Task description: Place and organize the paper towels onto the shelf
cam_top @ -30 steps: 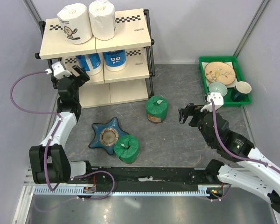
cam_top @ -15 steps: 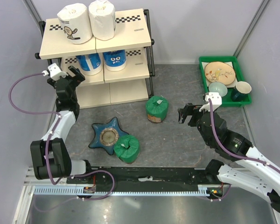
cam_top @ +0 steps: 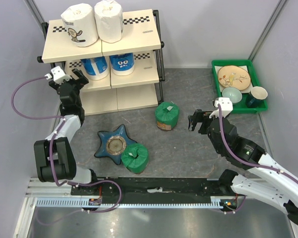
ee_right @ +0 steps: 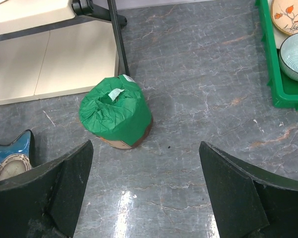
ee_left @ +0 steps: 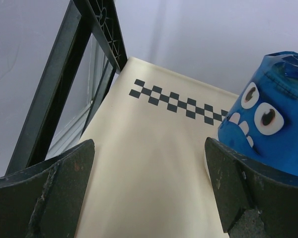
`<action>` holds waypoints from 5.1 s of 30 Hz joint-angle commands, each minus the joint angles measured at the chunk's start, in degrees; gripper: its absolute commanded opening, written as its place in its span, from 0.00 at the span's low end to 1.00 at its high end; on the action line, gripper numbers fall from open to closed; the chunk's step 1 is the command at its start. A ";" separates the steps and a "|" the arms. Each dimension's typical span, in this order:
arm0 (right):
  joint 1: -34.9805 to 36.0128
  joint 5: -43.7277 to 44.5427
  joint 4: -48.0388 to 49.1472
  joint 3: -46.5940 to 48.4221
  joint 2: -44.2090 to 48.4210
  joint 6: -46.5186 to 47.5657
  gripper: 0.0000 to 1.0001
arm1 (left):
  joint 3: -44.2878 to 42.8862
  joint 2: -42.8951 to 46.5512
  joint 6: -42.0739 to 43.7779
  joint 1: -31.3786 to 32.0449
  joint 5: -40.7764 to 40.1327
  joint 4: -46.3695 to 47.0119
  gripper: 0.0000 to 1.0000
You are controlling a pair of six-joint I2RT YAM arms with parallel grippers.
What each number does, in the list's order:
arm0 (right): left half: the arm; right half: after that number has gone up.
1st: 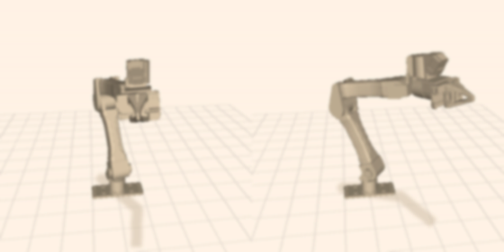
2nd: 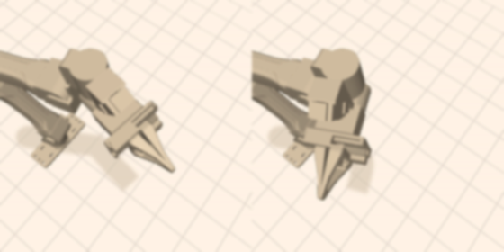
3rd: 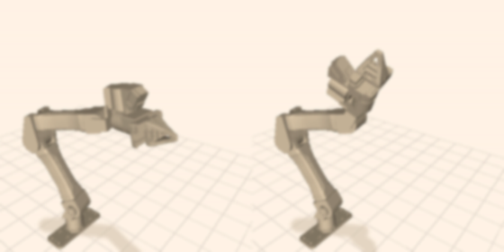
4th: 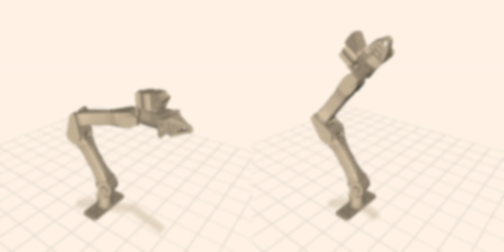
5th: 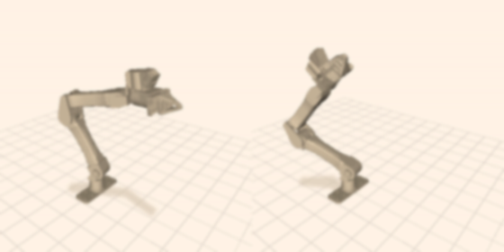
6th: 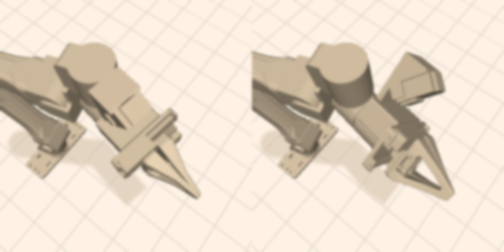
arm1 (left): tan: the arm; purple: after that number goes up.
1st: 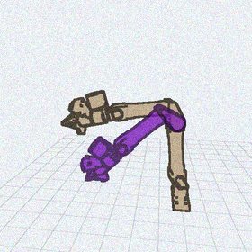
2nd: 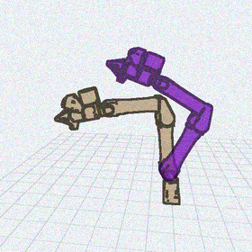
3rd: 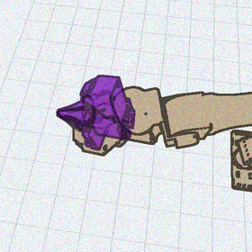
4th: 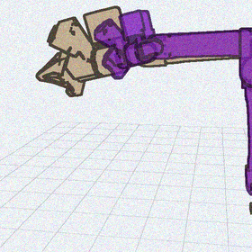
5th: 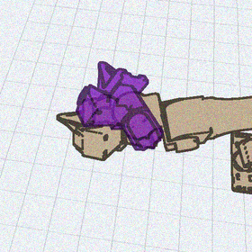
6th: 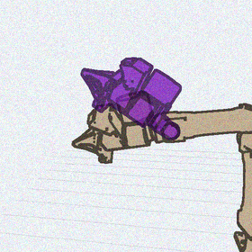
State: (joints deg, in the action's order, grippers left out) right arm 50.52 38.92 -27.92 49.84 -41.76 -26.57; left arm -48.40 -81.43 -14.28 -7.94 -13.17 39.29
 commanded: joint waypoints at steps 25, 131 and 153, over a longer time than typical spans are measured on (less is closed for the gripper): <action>0.10 0.72 1.64 -0.71 -0.52 0.90 0.97 | -2.58 -5.14 6.20 -1.37 12.55 11.86 0.98; 0.10 3.97 -9.78 0.43 5.28 -7.62 0.98 | -8.02 -7.51 -18.24 51.36 -1.07 -27.41 1.00; 0.10 4.50 -11.19 0.60 6.34 -7.80 0.98 | -14.08 -15.34 -17.53 51.45 -3.35 -33.57 0.98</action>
State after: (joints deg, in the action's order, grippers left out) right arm 50.52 42.17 -38.72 48.82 -36.10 -34.22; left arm -59.20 -95.39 -32.34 43.22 -14.96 5.74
